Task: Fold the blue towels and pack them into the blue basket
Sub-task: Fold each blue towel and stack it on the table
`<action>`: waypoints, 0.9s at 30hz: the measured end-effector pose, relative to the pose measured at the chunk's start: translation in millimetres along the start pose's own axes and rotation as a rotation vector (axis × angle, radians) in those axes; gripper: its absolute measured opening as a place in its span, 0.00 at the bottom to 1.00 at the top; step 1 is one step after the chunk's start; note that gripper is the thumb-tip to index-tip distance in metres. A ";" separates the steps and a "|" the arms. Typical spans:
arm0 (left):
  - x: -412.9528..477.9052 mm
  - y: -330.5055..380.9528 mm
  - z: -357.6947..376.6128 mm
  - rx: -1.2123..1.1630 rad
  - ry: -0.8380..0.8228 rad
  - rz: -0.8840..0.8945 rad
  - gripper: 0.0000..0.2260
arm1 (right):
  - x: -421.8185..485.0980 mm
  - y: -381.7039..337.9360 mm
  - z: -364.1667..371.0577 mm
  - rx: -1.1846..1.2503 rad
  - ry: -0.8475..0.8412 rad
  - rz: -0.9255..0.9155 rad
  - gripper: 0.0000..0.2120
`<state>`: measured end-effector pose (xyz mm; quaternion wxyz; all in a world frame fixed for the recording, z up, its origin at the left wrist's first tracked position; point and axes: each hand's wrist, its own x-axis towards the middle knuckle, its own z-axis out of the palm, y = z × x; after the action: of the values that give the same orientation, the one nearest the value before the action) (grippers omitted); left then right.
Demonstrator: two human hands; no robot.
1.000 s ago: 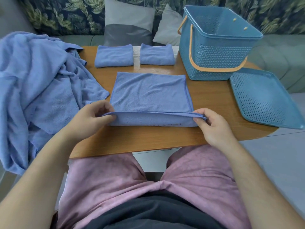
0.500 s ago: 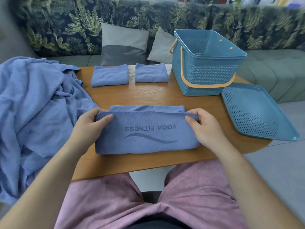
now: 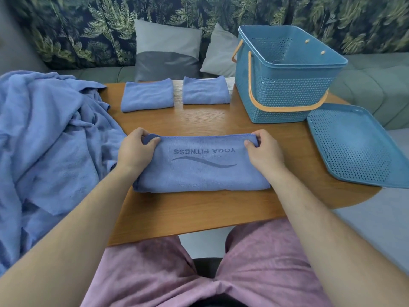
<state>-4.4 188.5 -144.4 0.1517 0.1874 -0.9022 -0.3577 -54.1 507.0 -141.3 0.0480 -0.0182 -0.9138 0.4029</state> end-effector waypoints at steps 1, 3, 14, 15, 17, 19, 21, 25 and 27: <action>3.0 0.1 1.3 0.006 -0.012 -0.008 0.11 | -0.3 -0.6 0.5 0.021 0.006 -0.019 0.08; 7.0 3.6 1.6 0.025 -0.014 -0.010 0.14 | 0.2 -1.9 1.4 -0.030 -0.008 -0.073 0.15; -48.9 46.4 57.9 0.301 -0.377 0.545 0.26 | -58.6 -61.9 60.2 -0.453 -0.284 -0.331 0.25; -47.4 41.2 58.1 0.351 -0.395 0.500 0.27 | -57.3 -55.8 63.6 -0.489 -0.326 -0.284 0.26; -42.3 30.0 54.7 0.429 -0.368 0.450 0.28 | -50.0 -41.4 60.7 -0.560 -0.321 -0.243 0.28; -35.1 22.8 47.5 0.476 -0.384 0.404 0.27 | -42.7 -29.9 52.4 -0.599 -0.302 -0.218 0.29; -28.4 17.4 39.2 0.505 -0.390 0.387 0.27 | -39.3 -20.9 42.2 -0.618 -0.285 -0.167 0.30; -20.9 6.6 28.2 0.542 -0.390 0.371 0.27 | -35.2 -8.1 33.0 -0.621 -0.270 -0.102 0.31; -21.8 7.5 28.8 0.551 -0.341 0.447 0.27 | -35.4 -11.5 36.2 -0.638 -0.217 -0.115 0.31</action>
<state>1.4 220.2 -162.3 0.0176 -0.0422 -0.9952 -0.0862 -22.6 470.1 -159.6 -0.0351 0.0622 -0.9931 0.0931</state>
